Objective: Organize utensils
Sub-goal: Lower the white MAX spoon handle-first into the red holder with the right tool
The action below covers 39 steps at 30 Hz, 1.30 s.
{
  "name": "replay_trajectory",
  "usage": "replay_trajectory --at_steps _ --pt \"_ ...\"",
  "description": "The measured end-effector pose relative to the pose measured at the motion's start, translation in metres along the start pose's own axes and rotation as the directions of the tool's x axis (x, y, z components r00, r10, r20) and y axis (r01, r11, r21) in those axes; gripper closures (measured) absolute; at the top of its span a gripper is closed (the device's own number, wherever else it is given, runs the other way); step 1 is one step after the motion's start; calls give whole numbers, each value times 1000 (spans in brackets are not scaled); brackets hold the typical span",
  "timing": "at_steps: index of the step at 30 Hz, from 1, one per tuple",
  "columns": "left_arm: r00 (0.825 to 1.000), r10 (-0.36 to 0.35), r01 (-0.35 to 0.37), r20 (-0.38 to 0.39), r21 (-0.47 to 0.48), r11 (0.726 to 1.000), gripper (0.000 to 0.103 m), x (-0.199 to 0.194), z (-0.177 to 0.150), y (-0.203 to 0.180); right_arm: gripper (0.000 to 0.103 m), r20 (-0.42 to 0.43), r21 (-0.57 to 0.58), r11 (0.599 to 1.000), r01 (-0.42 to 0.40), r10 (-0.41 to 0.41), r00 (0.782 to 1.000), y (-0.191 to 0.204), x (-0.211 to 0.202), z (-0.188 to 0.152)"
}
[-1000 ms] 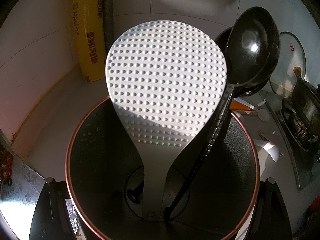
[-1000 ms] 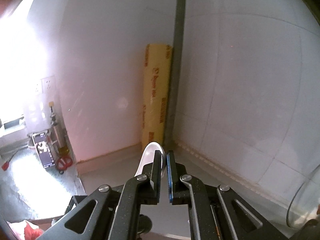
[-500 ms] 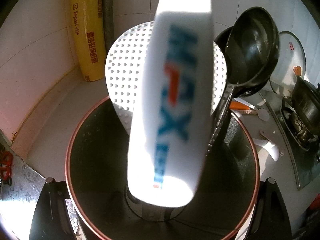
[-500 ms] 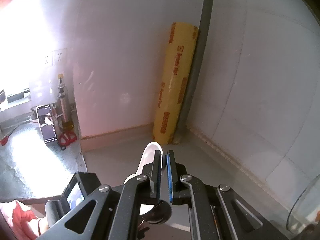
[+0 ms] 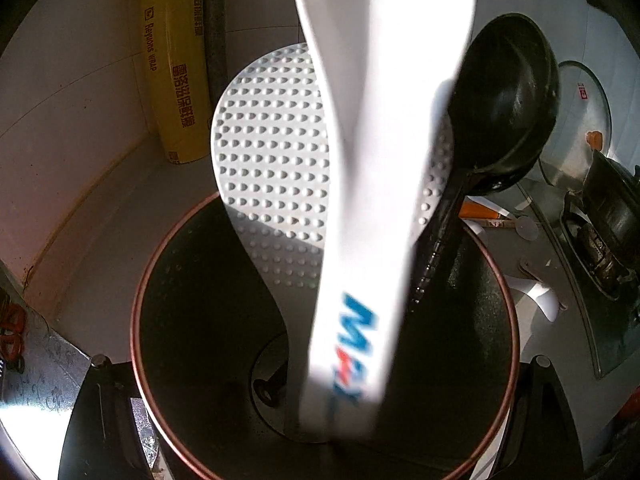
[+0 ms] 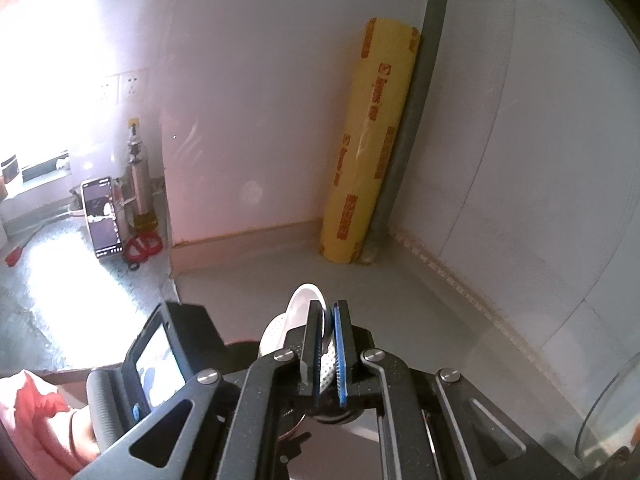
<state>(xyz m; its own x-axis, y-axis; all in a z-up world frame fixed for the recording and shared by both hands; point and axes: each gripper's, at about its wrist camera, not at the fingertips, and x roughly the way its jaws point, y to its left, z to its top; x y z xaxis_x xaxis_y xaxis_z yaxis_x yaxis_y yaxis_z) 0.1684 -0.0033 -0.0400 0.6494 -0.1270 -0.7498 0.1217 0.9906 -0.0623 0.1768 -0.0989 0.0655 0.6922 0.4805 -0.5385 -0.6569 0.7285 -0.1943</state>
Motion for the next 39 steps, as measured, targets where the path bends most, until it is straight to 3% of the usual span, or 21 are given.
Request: replay_trajectory --at_steps 20,39 --pt "1000 -2 2 -1 2 1000 13 0 1 1 90 -26 58 997 -56 57 998 -5 -6 -8" --pt "1000 14 -14 11 5 1000 13 -9 -1 5 90 17 177 984 -16 13 1000 -37 -31 -18"
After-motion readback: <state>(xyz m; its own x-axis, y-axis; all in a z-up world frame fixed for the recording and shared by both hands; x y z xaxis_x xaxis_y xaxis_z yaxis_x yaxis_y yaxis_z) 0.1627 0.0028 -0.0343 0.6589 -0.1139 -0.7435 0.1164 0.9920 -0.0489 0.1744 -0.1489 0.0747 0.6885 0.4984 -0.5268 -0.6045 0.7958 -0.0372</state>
